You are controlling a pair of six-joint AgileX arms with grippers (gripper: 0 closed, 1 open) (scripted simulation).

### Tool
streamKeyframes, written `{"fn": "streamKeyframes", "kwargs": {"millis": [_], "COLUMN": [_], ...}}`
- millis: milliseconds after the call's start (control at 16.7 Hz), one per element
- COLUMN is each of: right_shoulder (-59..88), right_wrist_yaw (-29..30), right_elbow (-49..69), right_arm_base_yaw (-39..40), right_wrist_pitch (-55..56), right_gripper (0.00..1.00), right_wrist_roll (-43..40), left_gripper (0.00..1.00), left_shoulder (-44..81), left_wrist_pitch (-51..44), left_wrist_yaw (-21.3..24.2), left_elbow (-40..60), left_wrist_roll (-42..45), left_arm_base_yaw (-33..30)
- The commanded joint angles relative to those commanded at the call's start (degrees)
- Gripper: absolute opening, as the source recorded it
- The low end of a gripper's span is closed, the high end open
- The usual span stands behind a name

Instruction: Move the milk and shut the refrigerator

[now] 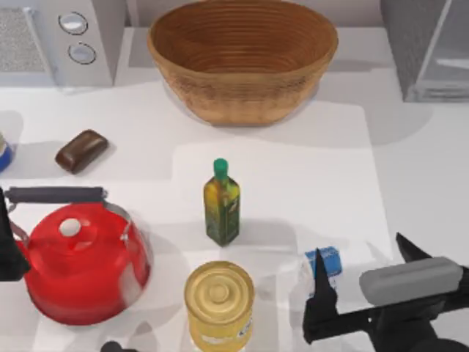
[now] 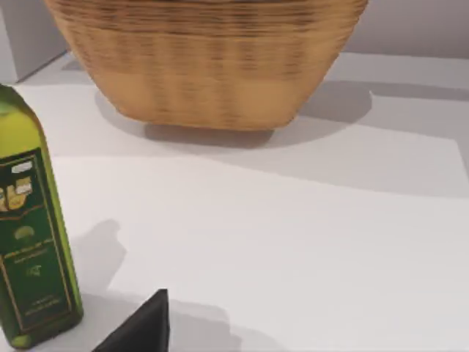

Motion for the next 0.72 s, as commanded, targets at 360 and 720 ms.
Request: {"fn": "streamKeyframes", "kwargs": {"millis": [360, 720], "right_shoulder": [14.94, 16.15], "right_wrist_yaw": [-0.56, -0.62], "right_elbow": [1.31, 1.17], "right_arm_base_yaw": [3.07, 3.01], "right_wrist_pitch": [8.57, 9.20], "right_gripper": [1.00, 1.00], "right_wrist_roll": [3.11, 3.34], "left_gripper": [1.00, 1.00], "left_shoulder": [0.00, 0.00], "left_wrist_pitch": [0.00, 0.00], "left_wrist_yaw": [0.00, 0.00], "left_elbow": [0.00, 0.00], "left_wrist_roll": [0.00, 0.00], "left_arm_base_yaw": [0.00, 0.00]}}
